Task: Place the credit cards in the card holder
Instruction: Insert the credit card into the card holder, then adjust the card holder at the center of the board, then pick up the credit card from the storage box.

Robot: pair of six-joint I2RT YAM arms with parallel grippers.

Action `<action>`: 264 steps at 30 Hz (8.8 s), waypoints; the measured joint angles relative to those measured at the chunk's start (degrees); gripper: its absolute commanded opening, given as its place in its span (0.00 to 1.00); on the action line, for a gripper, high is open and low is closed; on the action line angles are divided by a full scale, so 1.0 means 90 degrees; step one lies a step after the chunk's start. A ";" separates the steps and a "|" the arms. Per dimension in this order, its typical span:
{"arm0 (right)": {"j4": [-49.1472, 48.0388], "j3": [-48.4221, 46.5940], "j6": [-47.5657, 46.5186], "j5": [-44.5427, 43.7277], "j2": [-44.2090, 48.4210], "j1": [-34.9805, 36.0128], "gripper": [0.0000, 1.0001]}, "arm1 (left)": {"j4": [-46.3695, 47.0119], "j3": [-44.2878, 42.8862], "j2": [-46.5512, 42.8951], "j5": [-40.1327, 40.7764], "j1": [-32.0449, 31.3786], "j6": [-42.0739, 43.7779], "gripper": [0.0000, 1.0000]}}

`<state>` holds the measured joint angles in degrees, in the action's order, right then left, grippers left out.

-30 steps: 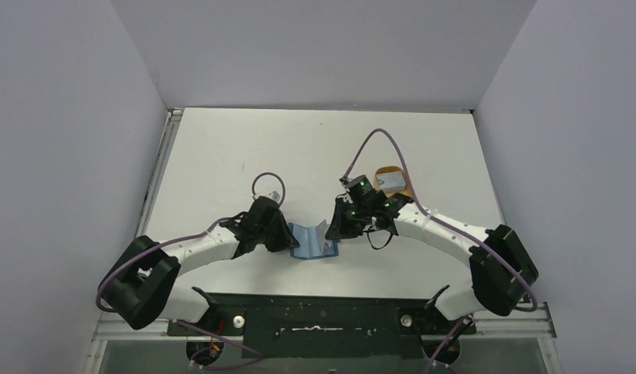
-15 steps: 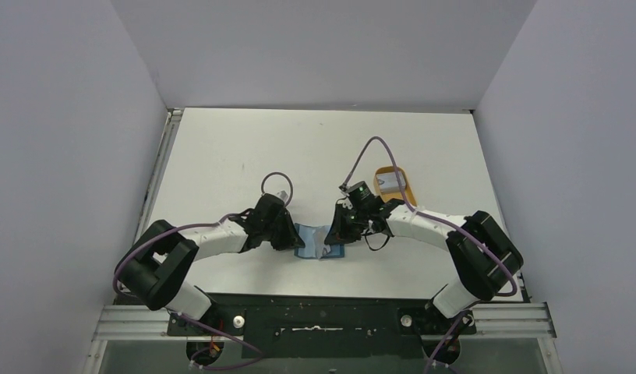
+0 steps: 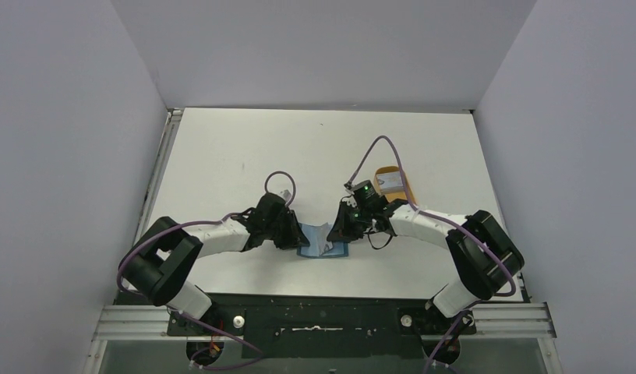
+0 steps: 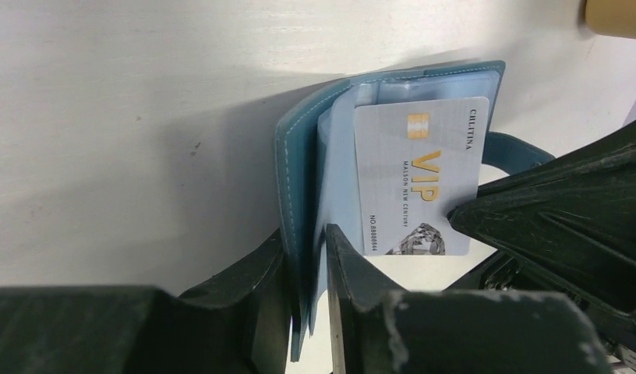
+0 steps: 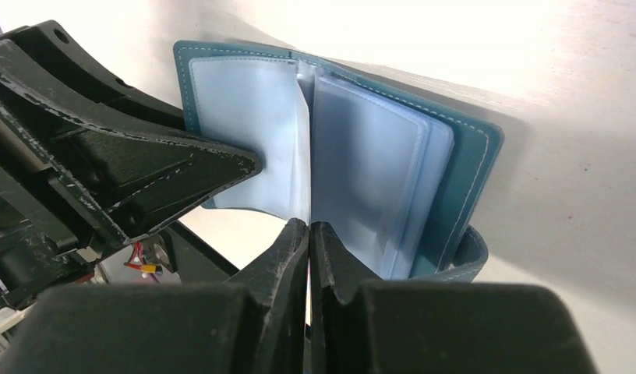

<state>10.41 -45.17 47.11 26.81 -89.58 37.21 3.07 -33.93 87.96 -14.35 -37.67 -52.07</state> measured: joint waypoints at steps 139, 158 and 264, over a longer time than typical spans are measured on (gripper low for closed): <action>0.0066 -0.0925 -0.0087 -0.1197 -0.0969 0.1350 0.56 | 0.0041 0.0619 -0.0539 -0.0138 0.0459 -0.0330 0.17; 0.1146 -0.1309 -0.0287 -0.2103 -0.0585 0.1460 0.70 | -0.0233 0.0719 -0.0947 0.0005 0.0573 -0.0287 0.28; -0.0498 -0.0510 0.3101 -0.4537 -0.0738 -0.2555 0.52 | -0.2769 0.0505 -0.3485 0.0850 0.0867 0.0155 0.66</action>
<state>5.93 -49.76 75.02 -14.02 -96.23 14.22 -21.85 -29.39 56.60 -6.70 -29.87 -50.68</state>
